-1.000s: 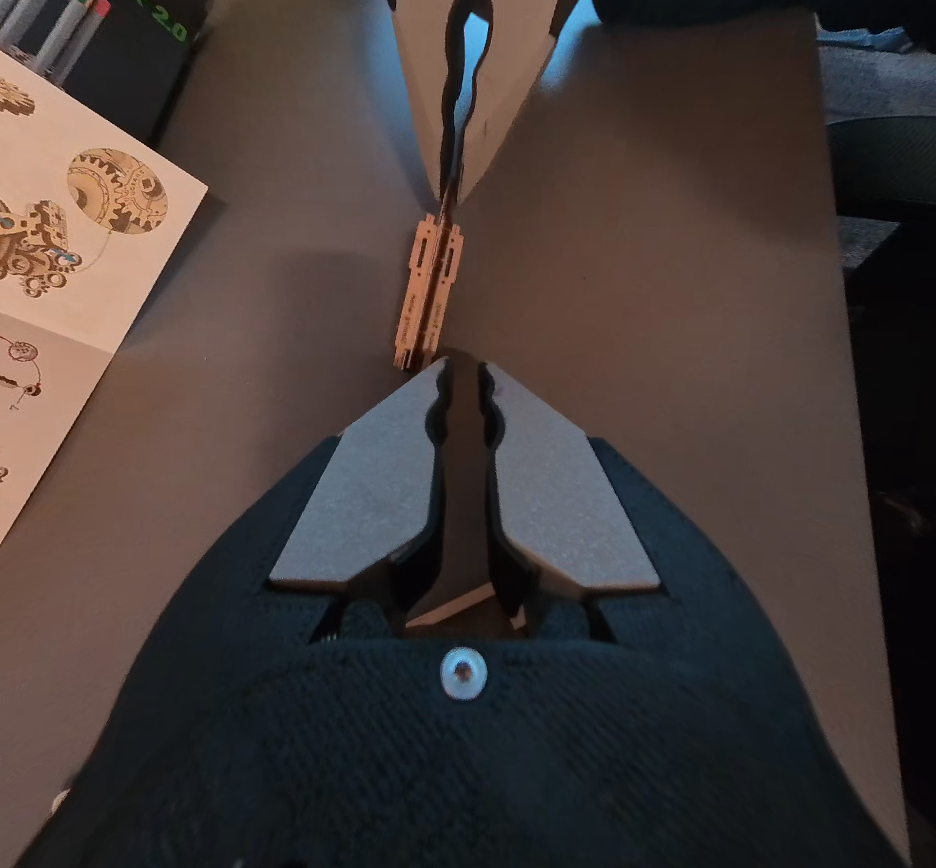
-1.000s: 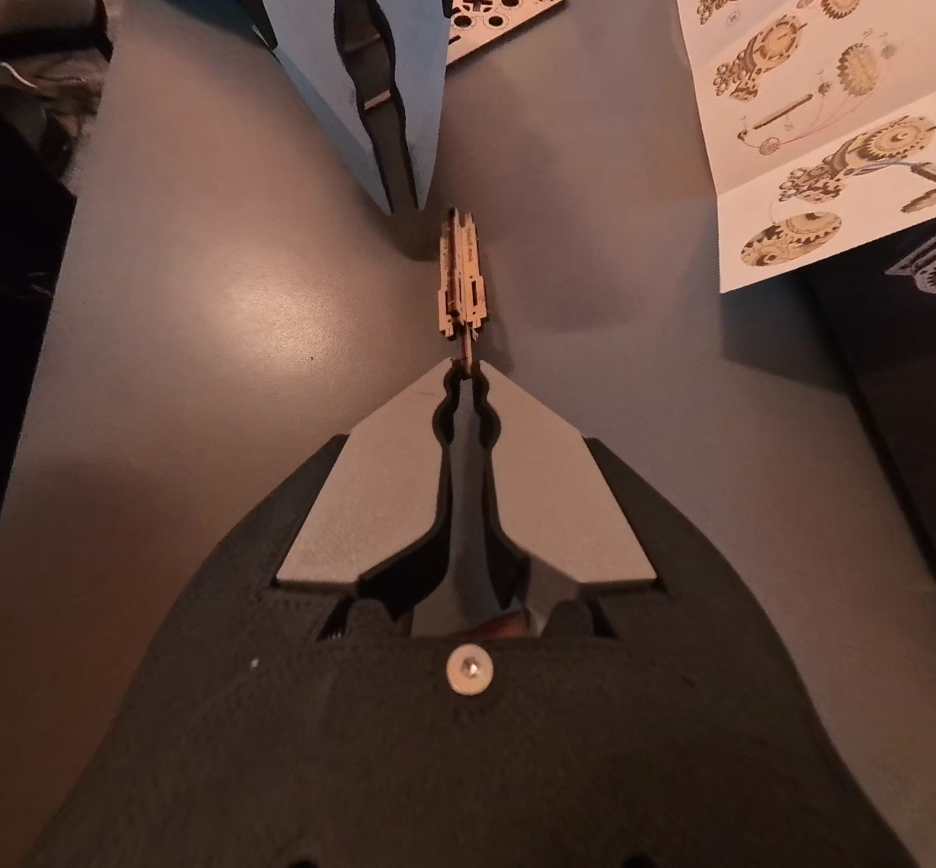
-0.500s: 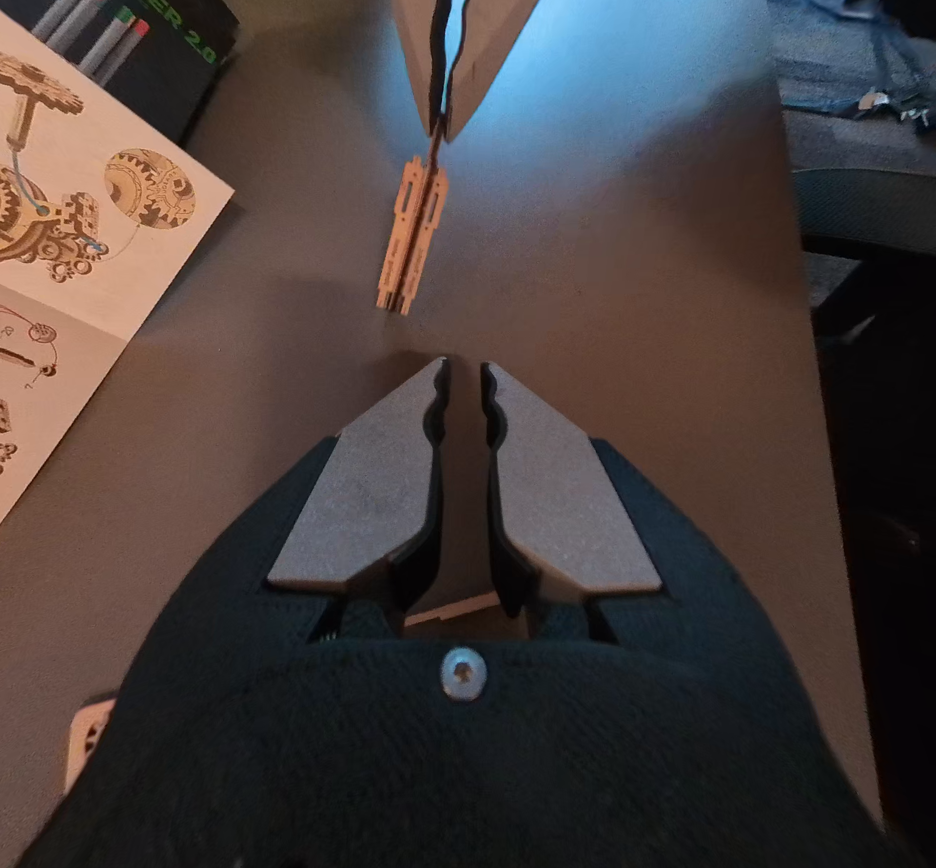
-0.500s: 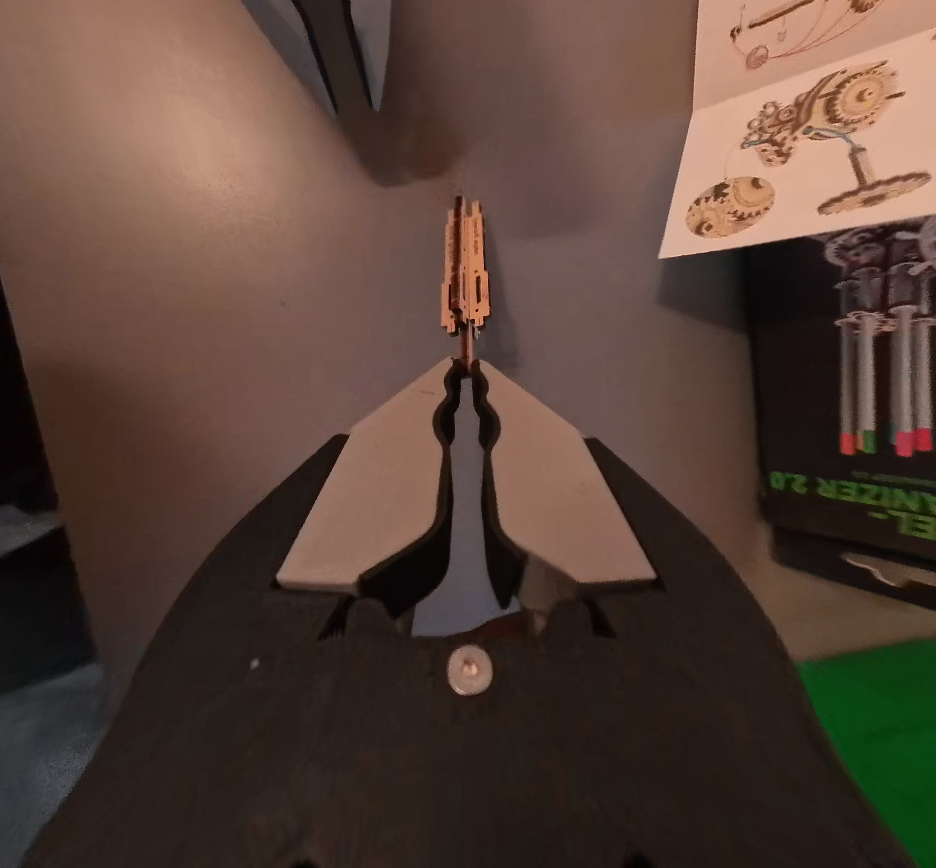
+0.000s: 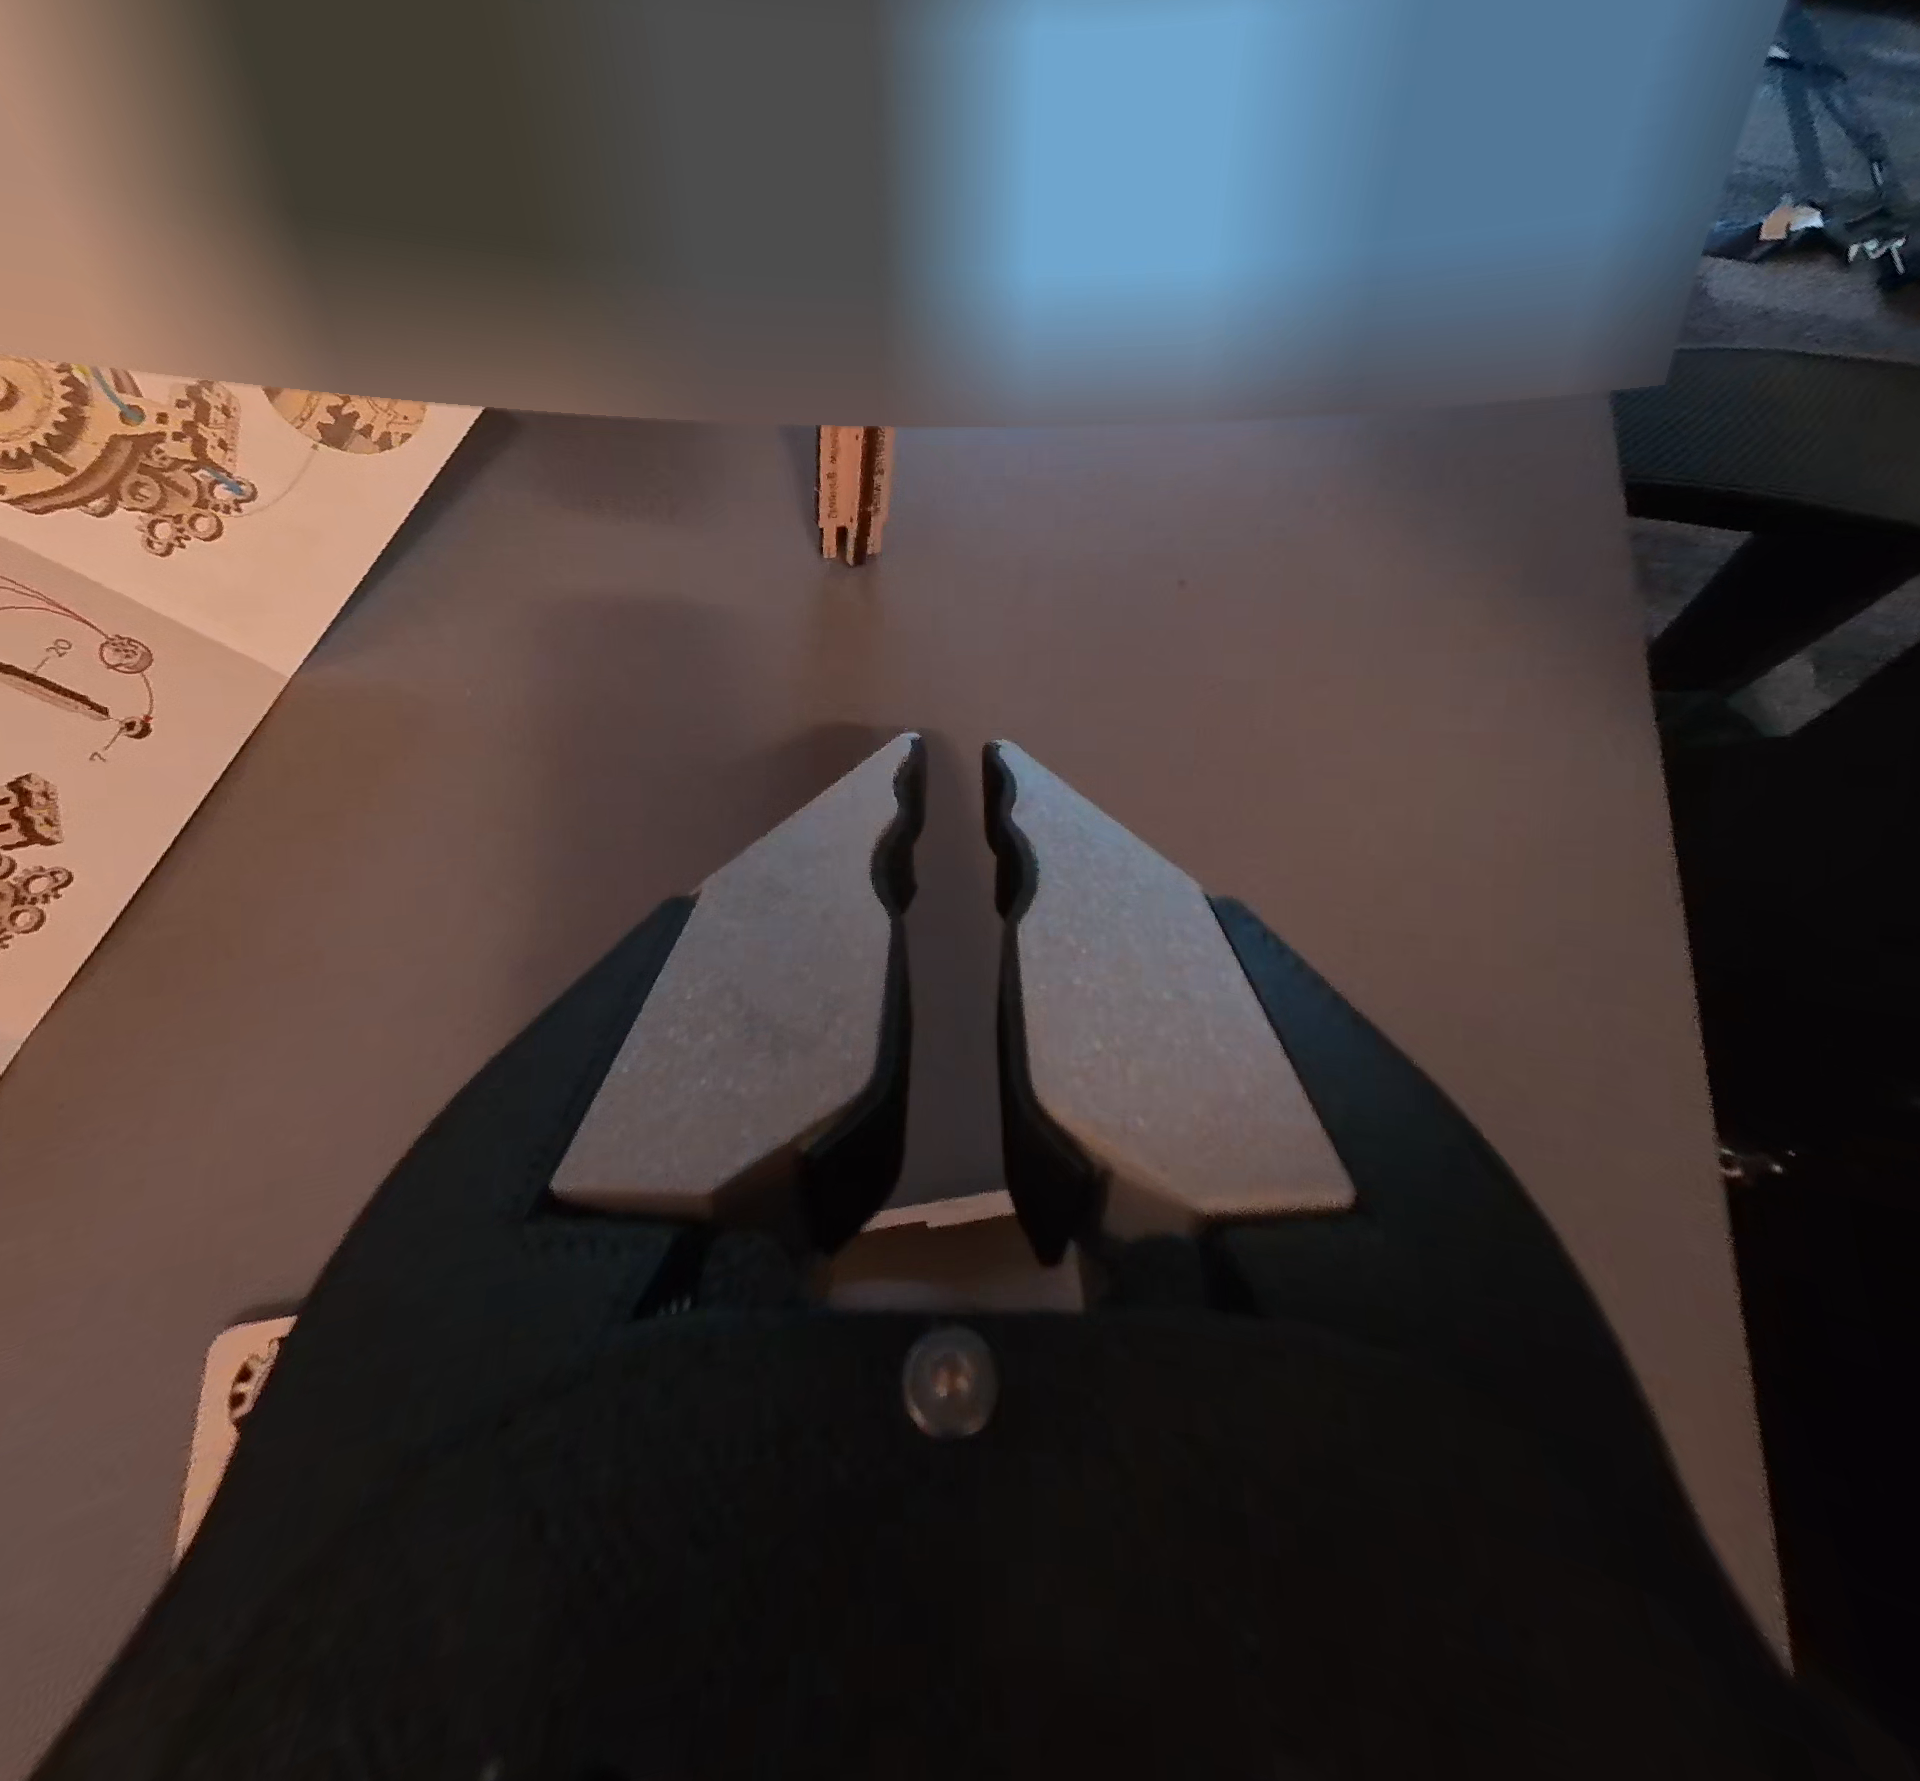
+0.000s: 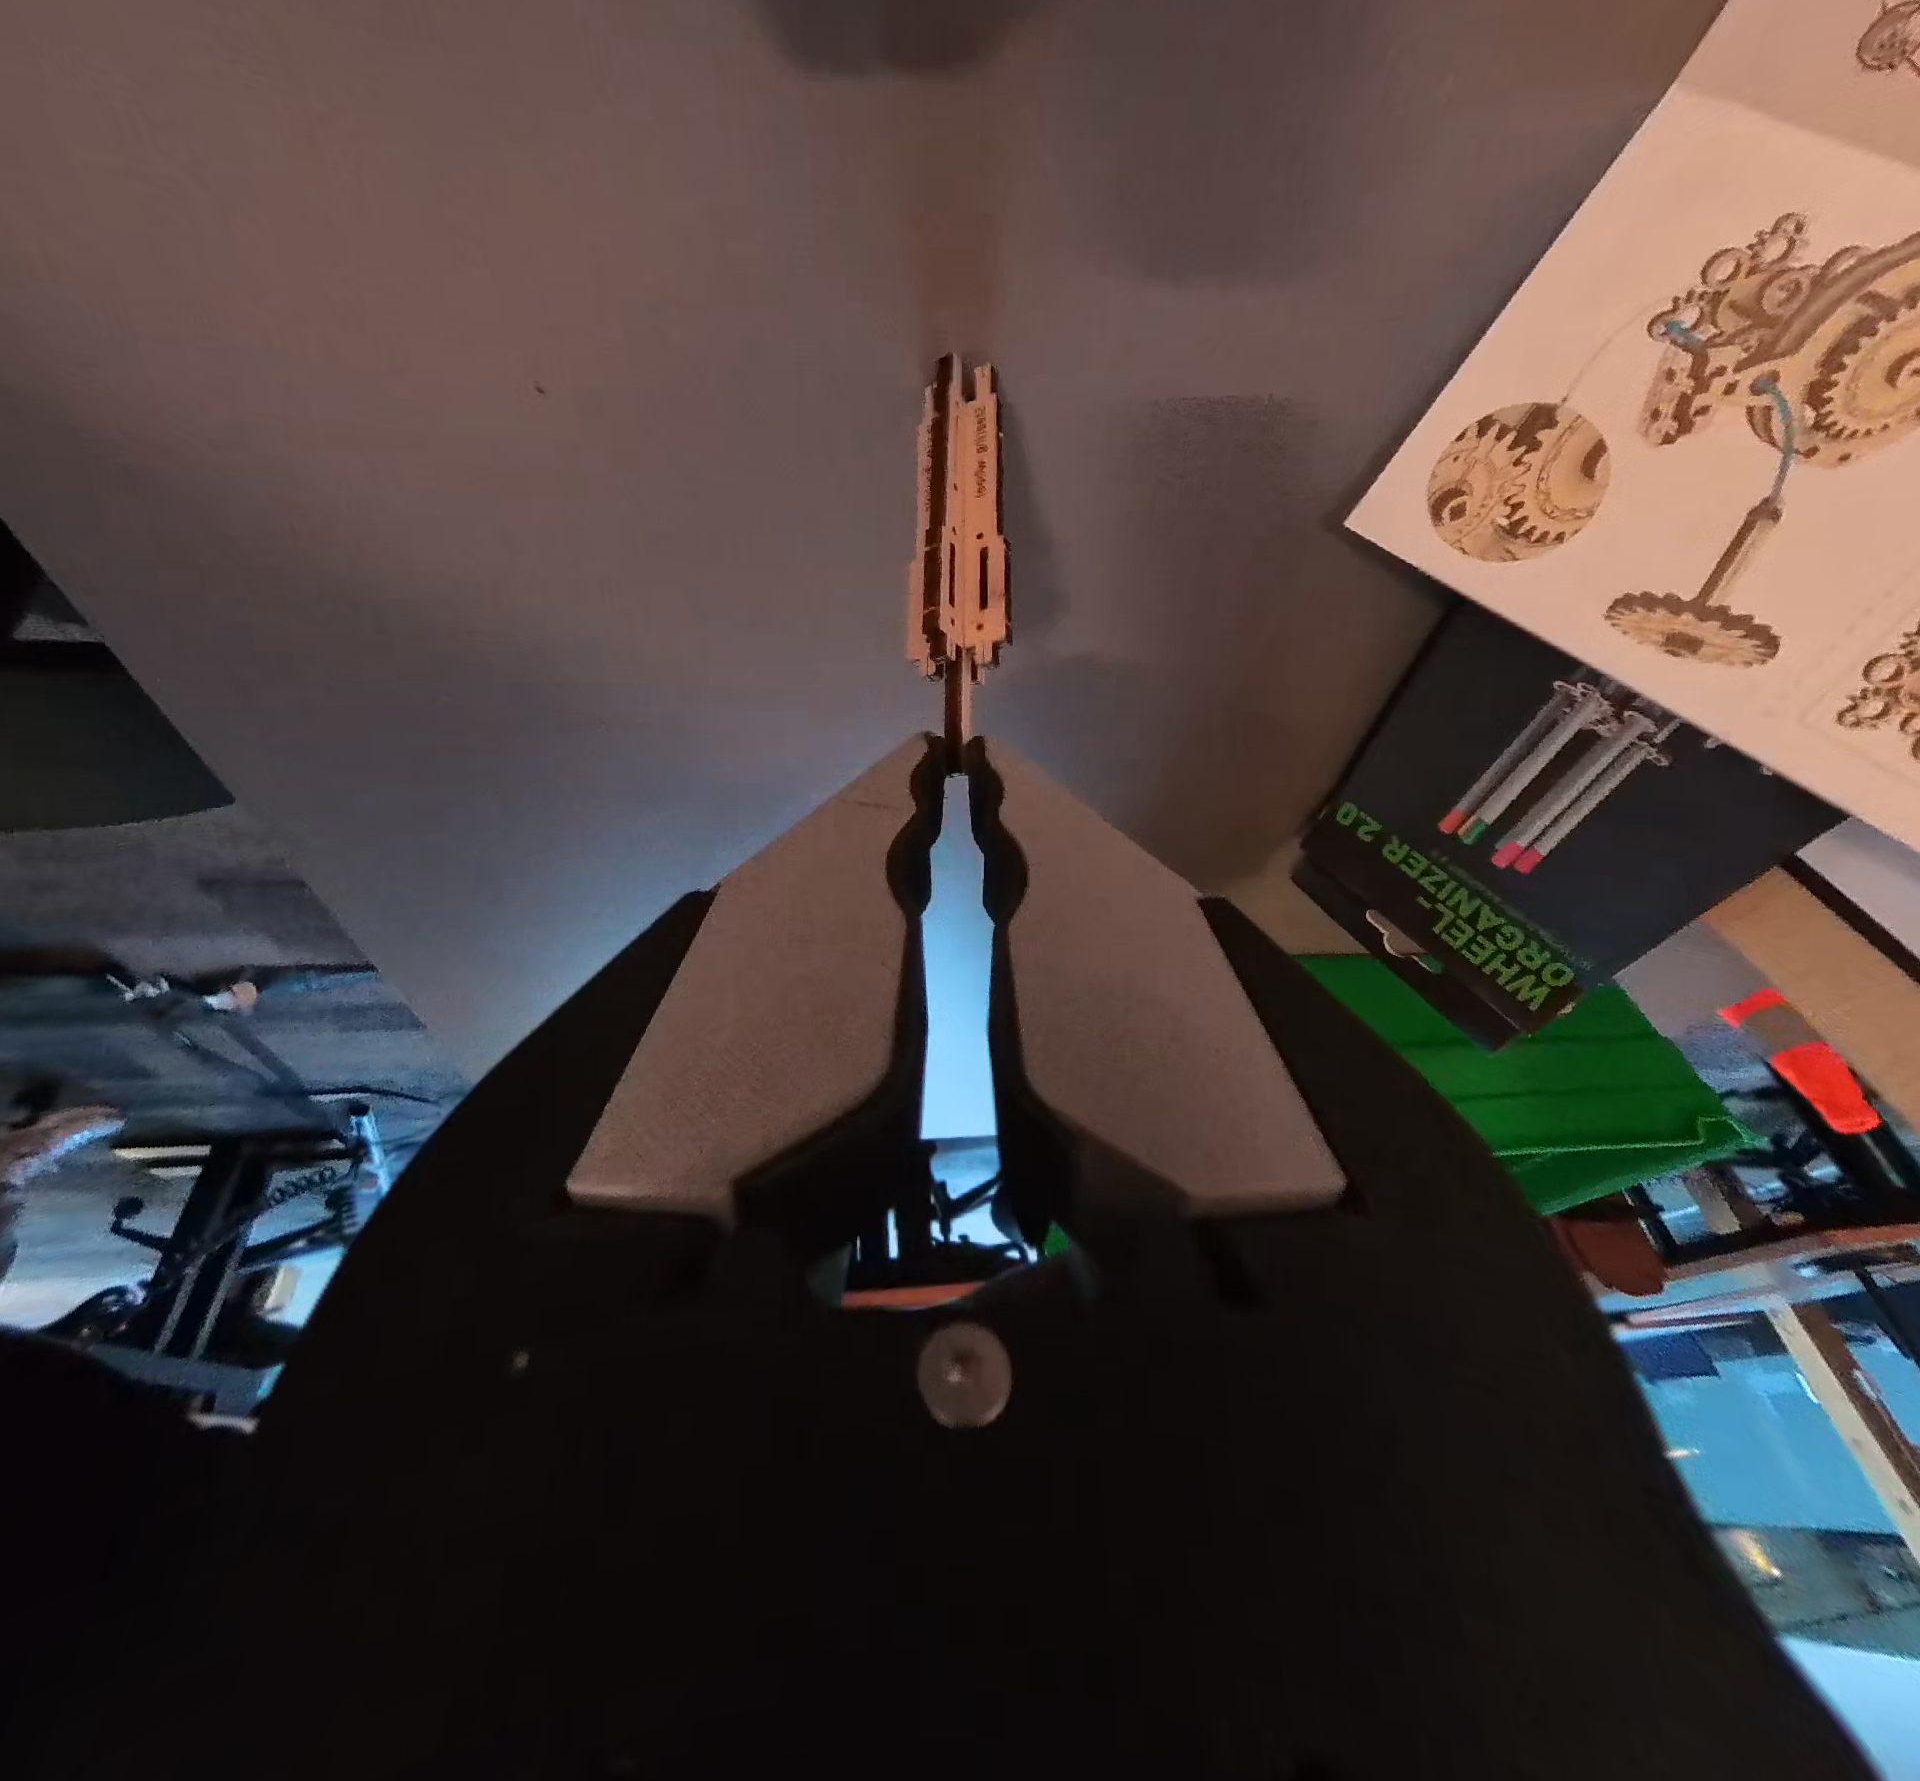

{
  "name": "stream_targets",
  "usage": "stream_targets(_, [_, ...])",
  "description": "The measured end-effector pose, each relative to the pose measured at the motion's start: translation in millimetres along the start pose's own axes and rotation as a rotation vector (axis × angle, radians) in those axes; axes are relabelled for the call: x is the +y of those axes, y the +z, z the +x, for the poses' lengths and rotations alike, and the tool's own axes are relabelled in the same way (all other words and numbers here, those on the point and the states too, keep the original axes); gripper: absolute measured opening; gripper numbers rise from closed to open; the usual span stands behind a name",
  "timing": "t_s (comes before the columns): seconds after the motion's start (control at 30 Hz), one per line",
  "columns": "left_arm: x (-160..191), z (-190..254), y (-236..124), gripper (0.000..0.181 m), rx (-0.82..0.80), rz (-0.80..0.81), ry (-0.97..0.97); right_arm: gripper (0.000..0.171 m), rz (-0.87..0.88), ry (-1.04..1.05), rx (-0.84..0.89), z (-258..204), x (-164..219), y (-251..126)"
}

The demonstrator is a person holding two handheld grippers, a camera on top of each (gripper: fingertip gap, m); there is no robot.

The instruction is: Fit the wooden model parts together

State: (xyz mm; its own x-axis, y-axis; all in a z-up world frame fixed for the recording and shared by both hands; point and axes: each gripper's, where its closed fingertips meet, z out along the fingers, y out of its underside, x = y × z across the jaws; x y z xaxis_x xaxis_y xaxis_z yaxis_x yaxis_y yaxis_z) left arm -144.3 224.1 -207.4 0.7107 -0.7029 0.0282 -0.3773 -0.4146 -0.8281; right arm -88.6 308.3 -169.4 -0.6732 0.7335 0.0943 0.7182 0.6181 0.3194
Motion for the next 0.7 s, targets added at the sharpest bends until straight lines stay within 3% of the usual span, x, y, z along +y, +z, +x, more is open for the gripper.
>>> stream_targets(0.43, [-6, -4, -4, 0.007, 0.02, 0.034, -0.047, 0.001, -0.001, -0.045, -0.013, 8, -25, -9])
stream_targets(0.7, [-9, -6, -6, 0.009, 0.027, 0.038, -0.064, 0.014, 0.162, 0.0, -0.063, 3, -38, -9])
